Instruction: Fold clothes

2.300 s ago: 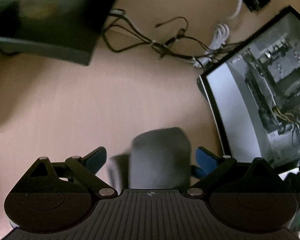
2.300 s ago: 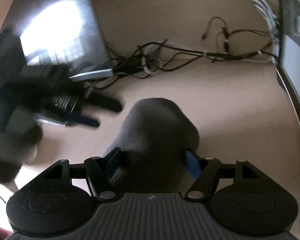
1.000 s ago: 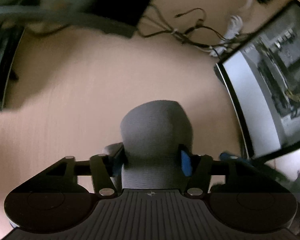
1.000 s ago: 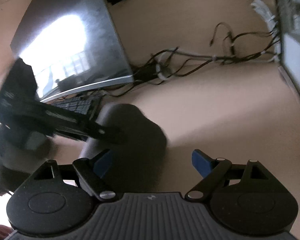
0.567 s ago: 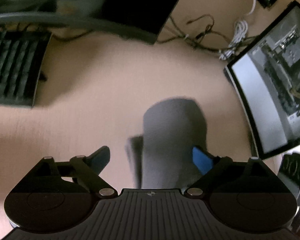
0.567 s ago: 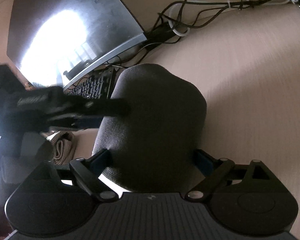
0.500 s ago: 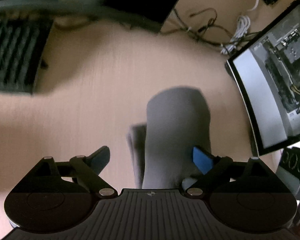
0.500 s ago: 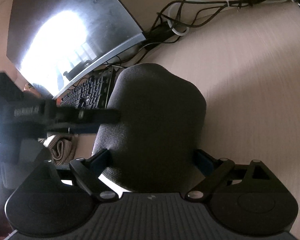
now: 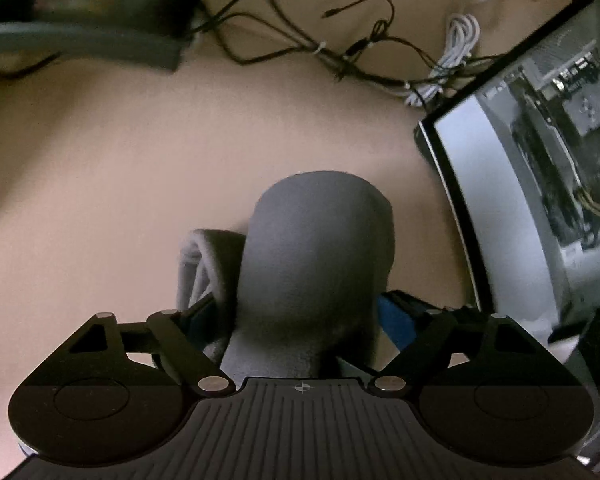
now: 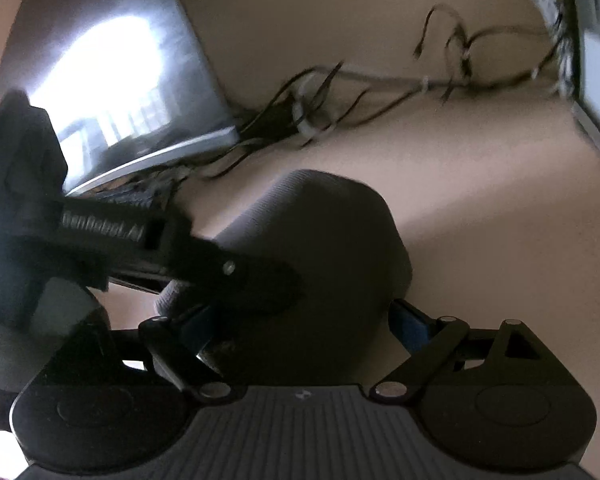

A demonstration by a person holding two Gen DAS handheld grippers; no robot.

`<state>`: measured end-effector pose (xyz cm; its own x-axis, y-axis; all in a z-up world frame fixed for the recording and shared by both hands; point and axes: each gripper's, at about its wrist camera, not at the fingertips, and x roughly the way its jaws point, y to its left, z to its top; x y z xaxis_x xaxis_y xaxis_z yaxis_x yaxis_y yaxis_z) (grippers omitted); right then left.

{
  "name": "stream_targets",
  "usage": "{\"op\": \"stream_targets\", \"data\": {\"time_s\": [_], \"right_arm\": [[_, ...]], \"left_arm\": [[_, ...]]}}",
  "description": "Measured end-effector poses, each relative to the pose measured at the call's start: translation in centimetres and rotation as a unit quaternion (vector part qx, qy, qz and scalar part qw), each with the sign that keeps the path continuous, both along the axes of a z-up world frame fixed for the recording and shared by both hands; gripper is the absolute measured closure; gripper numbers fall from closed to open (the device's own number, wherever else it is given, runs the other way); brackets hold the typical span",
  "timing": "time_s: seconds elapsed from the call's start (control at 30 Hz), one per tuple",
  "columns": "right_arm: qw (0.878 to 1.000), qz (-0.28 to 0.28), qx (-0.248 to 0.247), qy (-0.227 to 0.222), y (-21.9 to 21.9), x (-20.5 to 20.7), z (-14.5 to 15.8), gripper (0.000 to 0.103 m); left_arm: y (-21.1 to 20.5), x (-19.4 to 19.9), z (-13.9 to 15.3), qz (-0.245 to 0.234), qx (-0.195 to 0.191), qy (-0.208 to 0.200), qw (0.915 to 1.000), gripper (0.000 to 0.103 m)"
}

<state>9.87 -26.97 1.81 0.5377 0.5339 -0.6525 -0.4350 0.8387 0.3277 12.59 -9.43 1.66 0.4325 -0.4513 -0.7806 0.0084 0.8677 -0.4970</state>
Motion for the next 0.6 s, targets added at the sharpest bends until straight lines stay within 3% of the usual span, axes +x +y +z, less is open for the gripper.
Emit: {"op": "stream_targets", "data": {"time_s": [0.07, 0.2, 0.37, 0.47, 0.6], "right_arm": [[0.999, -0.006, -0.023, -0.023, -0.6, 0.8, 0.5, 0.011], [0.995, 0.005, -0.069, -0.069, -0.7, 1.4, 1.0, 0.008], [0.994, 0.029, -0.078, -0.072, 0.7, 0.4, 1.5, 0.009], [0.989, 0.06, -0.1, -0.095, 2.5, -1.9, 1.5, 0.01], [0.973, 0.116, -0.158, -0.121, 5.4, -4.0, 0.3, 0.011]], "left_arm": [[-0.5, 0.9, -0.2, 0.0, -0.001, 0.006, 1.0, 0.019], [0.0, 0.4, -1.0, 0.027, -0.046, 0.02, 0.9984, 0.017], [1.7, -0.4, -1.0, 0.038, -0.057, 0.03, 0.9972, 0.021], [2.9, -1.4, 1.1, 0.05, -0.025, -0.004, 0.9984, 0.021], [3.1, -2.1, 5.4, 0.055, 0.02, -0.083, 0.9948, 0.023]]}}
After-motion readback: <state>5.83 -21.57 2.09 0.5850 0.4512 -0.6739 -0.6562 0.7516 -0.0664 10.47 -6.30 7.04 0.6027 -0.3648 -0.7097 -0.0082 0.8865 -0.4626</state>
